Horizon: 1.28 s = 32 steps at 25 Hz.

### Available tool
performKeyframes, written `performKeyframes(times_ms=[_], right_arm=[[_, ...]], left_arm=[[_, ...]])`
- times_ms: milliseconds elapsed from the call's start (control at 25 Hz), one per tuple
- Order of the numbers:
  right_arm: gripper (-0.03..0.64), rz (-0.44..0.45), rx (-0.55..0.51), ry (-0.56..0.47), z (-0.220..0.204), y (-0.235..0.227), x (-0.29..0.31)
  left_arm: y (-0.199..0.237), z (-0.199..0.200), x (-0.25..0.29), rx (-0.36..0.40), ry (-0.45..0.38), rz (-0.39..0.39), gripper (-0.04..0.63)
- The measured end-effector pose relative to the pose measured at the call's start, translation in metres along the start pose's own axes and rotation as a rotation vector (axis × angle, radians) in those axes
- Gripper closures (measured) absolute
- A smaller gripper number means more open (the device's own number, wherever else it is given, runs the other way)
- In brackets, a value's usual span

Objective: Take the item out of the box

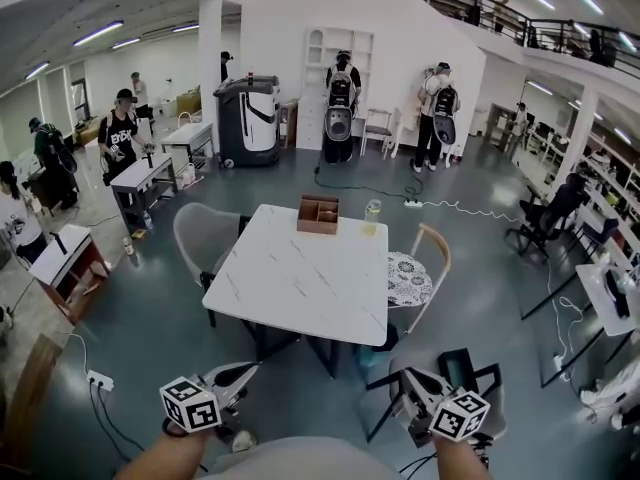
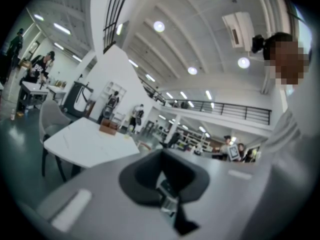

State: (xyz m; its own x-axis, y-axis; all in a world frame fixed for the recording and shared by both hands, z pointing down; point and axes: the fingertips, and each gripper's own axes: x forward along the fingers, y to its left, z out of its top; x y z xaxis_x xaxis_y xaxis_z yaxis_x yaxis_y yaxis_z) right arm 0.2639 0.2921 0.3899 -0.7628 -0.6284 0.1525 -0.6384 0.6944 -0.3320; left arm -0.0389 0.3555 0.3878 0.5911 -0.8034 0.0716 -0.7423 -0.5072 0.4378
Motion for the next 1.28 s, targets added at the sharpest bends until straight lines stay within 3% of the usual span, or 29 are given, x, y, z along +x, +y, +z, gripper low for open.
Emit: performKeyframes(times_ms=[360,640,1040,1280], right_arm=[[0.609,-0.065,0.006,0.009,0.007,-0.015,0.029],[0.609,-0.138,0.001,-0.032,0.033,-0.023,0.108],[0.609,-0.2,0.017,-0.046,0.06,-0.012,0.25],[0.609,-0.232,0.025,-0.052,0.069,-0.013,0.301]], left_arm=[[0.034,0.014,0.039,-0.028,0.026,-0.097,0.591],[0.119,0.06,0.068,-0.036,0.018,-0.171,0.591],[0.244,0.126,0.104,-0.022,0.084,-0.269,0.591],[0.296,0.142,0.113,-0.039,0.097,-0.293,0.591]])
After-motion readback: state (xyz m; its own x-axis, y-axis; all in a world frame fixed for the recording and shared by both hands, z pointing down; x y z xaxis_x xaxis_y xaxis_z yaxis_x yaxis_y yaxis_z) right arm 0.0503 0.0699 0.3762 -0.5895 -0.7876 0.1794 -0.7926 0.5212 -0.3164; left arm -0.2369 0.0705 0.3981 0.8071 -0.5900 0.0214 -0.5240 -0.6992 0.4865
